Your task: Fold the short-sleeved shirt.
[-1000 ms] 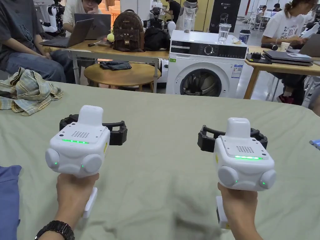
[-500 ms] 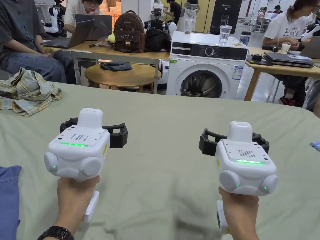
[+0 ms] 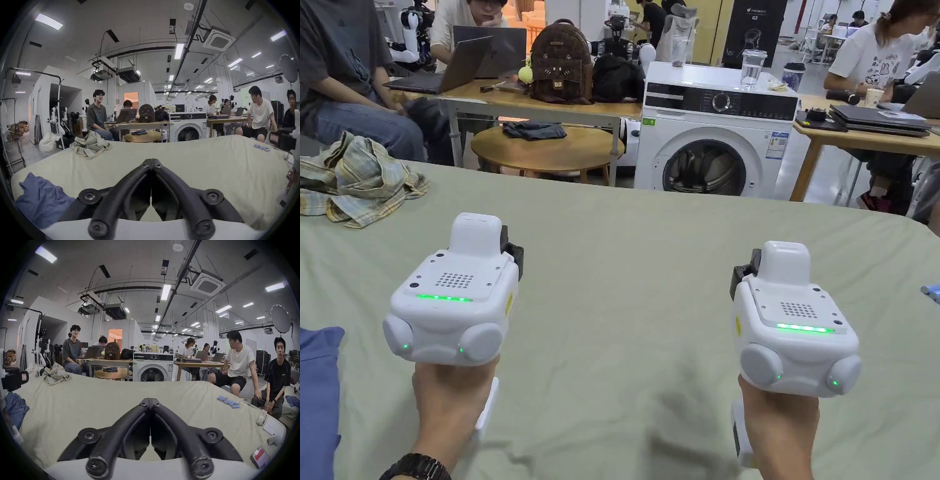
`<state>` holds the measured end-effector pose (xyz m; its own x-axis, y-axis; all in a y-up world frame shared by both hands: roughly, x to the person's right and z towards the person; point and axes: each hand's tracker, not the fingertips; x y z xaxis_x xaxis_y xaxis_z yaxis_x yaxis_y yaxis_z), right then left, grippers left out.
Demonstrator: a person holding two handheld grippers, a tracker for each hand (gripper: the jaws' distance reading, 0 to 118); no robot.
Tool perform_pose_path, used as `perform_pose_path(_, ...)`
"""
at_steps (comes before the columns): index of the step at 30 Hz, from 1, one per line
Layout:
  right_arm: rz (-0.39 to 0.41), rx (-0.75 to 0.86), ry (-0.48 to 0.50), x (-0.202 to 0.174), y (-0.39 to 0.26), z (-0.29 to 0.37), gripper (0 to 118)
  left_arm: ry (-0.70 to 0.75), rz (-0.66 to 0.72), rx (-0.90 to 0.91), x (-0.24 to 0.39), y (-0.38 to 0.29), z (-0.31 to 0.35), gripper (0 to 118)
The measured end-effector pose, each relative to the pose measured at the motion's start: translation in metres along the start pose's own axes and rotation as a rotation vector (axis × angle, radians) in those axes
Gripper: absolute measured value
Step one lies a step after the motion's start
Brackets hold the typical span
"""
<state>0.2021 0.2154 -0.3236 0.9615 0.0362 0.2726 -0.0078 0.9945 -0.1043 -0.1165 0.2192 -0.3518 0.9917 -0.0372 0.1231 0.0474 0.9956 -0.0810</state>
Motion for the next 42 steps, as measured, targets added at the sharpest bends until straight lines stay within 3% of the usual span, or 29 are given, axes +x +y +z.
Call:
perform_pose_path(9,-0.015,-0.011,0.011,-0.024,0.008,0.0,0,0.065,-0.039,-0.077,-0.028,0.01,0.012,0)
perform_pose_path(13,-0.002,-0.024,0.105,-0.064,0.012,-0.001,0,0.144,-0.068,-0.101,-0.066,0.013,0.028,0)
perform_pose_path(20,0.014,-0.017,0.28,-0.156,0.012,0.012,0,0.297,0.026,-0.185,-0.158,0.022,0.072,0)
perform_pose_path(26,0.032,-0.046,0.417,-0.223,0.006,0.027,0,0.353,0.08,-0.398,-0.231,0.014,0.095,0)
perform_pose_path(33,0.079,-0.087,0.51,-0.262,-0.01,0.04,0,0.278,0.254,-0.769,-0.3,-0.02,0.096,0)
perform_pose_path(34,0.087,-0.094,0.518,-0.264,-0.013,0.041,0,0.267,0.276,-0.81,-0.31,-0.028,0.093,6)
perform_pose_path(35,0.093,-0.098,0.522,-0.265,-0.016,0.041,0,0.255,0.287,-0.848,-0.315,-0.034,0.09,25)
perform_pose_path(37,0.108,-0.111,0.523,-0.266,-0.021,0.04,0,0.239,0.305,-0.905,-0.317,-0.046,0.086,85)
perform_pose_path(42,0.123,-0.141,0.514,-0.26,-0.031,0.035,0,0.264,0.34,-0.993,-0.323,-0.084,0.06,86)
